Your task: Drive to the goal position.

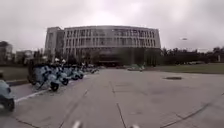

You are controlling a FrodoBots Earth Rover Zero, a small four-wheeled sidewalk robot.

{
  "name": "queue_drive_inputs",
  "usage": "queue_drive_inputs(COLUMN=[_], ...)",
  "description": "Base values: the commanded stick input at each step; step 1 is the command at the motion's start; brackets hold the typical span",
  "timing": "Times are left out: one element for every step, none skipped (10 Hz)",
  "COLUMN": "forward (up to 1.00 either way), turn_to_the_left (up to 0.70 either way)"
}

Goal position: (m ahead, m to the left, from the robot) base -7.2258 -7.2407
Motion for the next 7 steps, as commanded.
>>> queue_drive_inputs(forward=[0.70, 0.70, 0.70, 0.70, 0.70, 0.70, 0.70], turn_to_the_left=[0.00, 0.00, 0.00, 0.00, 0.00, 0.00, 0.00])
